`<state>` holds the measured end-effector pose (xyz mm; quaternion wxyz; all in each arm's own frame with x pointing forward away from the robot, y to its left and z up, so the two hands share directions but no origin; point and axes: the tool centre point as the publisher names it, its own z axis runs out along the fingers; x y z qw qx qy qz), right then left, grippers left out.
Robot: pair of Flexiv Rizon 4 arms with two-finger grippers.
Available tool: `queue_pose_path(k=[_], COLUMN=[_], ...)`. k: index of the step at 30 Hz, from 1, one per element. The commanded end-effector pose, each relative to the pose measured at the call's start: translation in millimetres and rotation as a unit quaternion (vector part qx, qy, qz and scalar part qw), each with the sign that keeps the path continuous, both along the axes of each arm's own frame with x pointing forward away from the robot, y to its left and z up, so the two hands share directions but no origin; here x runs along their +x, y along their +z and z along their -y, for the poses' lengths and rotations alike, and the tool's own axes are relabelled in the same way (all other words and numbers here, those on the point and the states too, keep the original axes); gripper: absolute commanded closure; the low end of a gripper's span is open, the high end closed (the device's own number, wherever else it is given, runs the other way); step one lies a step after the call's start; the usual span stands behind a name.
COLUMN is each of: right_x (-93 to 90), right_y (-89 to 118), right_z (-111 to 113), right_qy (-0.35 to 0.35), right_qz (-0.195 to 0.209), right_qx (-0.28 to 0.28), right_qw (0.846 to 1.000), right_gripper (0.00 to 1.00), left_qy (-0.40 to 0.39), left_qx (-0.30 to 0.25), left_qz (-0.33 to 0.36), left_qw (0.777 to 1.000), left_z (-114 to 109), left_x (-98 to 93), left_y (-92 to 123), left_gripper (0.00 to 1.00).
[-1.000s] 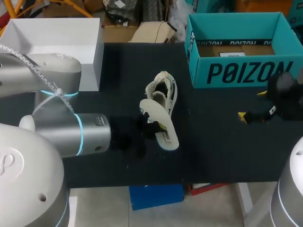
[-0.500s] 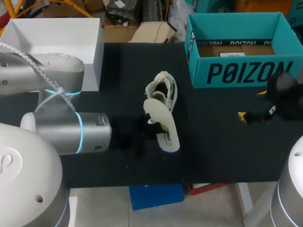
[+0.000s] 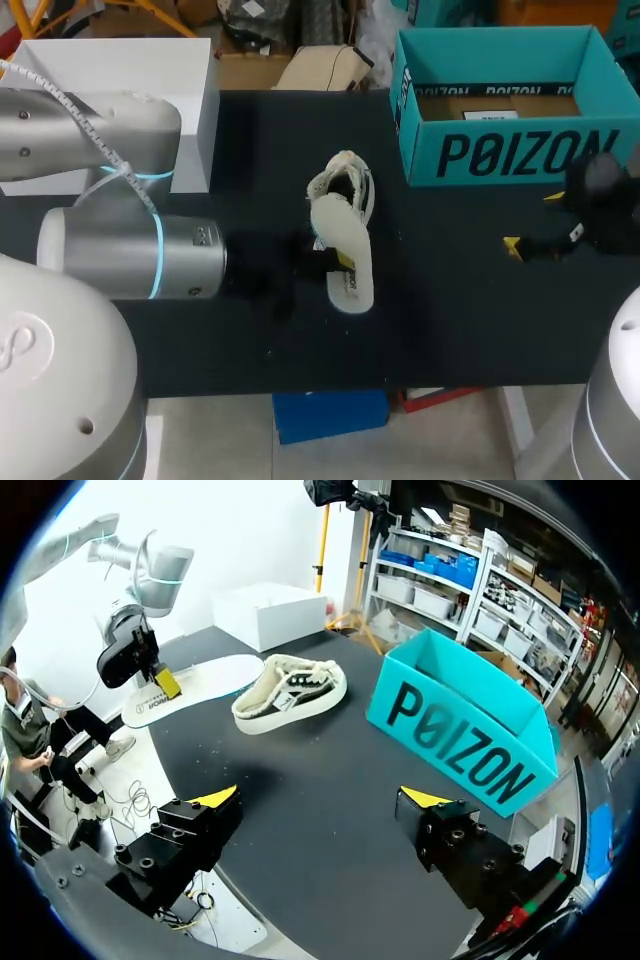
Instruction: Take the shoe out of the shoebox, open the shoe tongue, remove and reinsert the insole, then place the shoe into the shoebox
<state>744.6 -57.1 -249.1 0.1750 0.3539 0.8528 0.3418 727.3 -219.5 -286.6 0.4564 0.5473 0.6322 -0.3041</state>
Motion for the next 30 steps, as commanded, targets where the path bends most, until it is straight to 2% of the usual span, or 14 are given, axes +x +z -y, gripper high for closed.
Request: queue_pose_path(k=[1, 8, 12, 13, 27, 30], right_x=[-0.8, -0.8, -0.8, -0.8, -0.8, -0.8], right_y=[0.1, 0.1, 0.1, 0.1, 0.1, 0.1], right_z=[-0.5, -0.5, -0.5, -0.5, -0.5, -0.5], right_qy=[-0.001, -0.001, -0.001, -0.001, -0.001, -0.001], right_qz=[0.0, 0.0, 0.0, 0.0, 0.0, 0.0], right_qx=[0.0, 0.0, 0.0, 0.0, 0.0, 0.0], right_qw=[1.0, 1.0, 1.0, 1.0, 1.0, 1.0], right_gripper=[0.0, 0.0, 0.0, 0.0, 0.0, 0.0], left_qy=[-0.044, 0.027, 0.077, 0.094, 0.094, 0.136], left_qx=[-0.378, -0.346, -0.353, -0.344, -0.344, -0.364], left_qz=[0.096, 0.097, 0.096, 0.109, 0.109, 0.076], left_qw=[0.92, 0.933, 0.928, 0.928, 0.928, 0.918], left_z=[-1.7, 1.0, 0.8, 0.1, 0.1, -2.5], left_x=[-2.8, -0.8, 0.2, 0.0, 0.0, 3.5], left_y=[3.2, 29.4, 37.5, 38.4, 38.4, 35.9], left_gripper=[1.0, 1.0, 1.0, 1.0, 1.0, 1.0])
